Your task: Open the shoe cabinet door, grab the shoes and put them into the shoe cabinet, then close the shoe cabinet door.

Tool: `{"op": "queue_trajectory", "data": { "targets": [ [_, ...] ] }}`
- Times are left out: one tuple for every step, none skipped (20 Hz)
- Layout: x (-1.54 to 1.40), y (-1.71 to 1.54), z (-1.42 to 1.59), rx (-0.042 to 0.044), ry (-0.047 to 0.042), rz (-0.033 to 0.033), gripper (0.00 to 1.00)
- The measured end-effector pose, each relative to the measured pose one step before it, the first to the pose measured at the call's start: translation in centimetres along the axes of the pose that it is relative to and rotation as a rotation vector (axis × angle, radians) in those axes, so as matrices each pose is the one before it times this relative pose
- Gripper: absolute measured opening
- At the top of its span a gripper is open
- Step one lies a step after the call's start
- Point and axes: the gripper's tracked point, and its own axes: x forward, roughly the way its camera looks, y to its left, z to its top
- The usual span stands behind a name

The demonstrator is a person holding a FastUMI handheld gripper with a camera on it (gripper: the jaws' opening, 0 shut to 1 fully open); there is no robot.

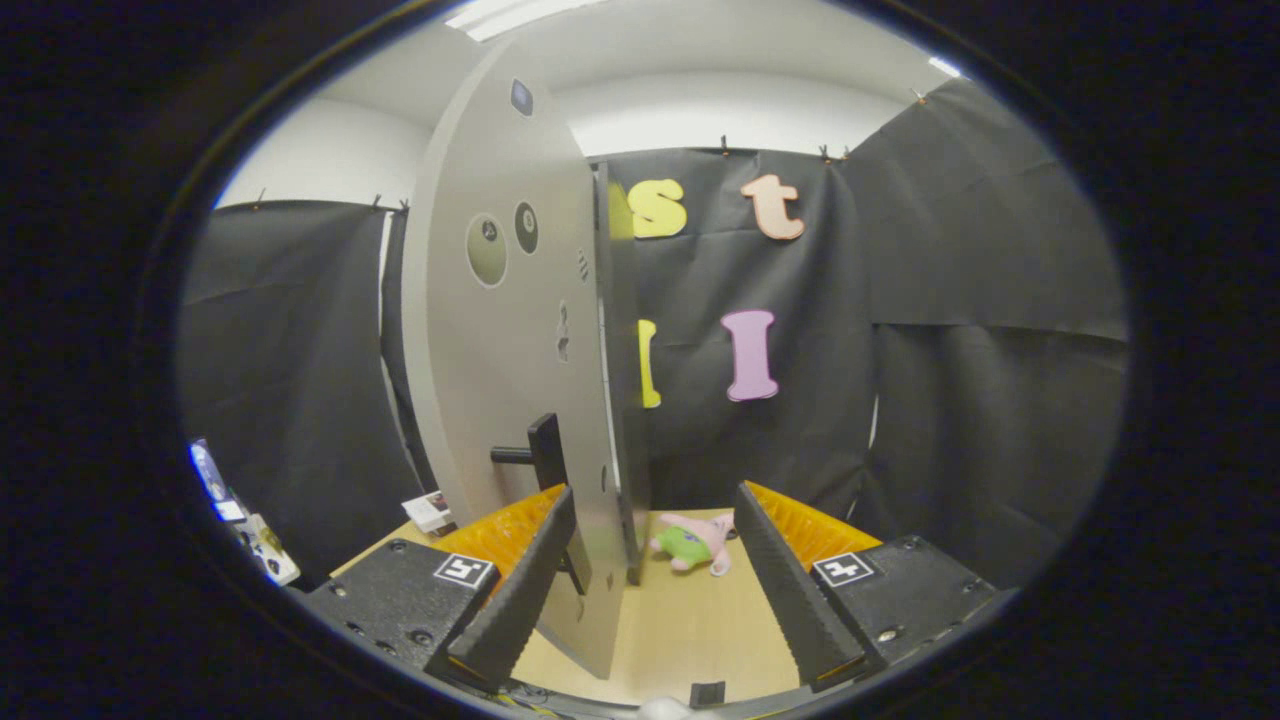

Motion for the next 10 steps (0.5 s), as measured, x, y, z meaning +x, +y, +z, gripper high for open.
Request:
{"op": "queue_trajectory", "data": {
  "targets": [
    [0.272, -0.094, 0.271, 0.00903, -0.00093, 0.02489, 1.00],
    [0.343, 0.094, -0.288, 0.01885, -0.00100, 0.02920, 1.00],
    [0.102, 0.201, -0.121, 0.01507, 0.01347, 0.01425, 1.00],
    [0.116, 0.445, -0.194, 0.00759, -0.00702, 0.00595, 1.00],
    [0.110, 0.287, -0.096, -0.02503, 0.01558, 0.00642, 0.99],
    [-0.058, 0.247, 0.379, -0.02193, -0.01335, -0.00098, 0.98],
    [0.304, 0.363, -0.096, -0.02949, 0.00053, -0.00115, 0.98],
    [0.124, 0.339, 0.193, -0.01875, -0.01500, -0.00196, 0.97],
    [0.499, 0.597, -0.056, -0.01793, 0.00237, 0.00421, 0.97],
    [0.438, 0.791, 0.237, -0.00546, -0.00212, 0.01050, 0.97]
  ]
}}
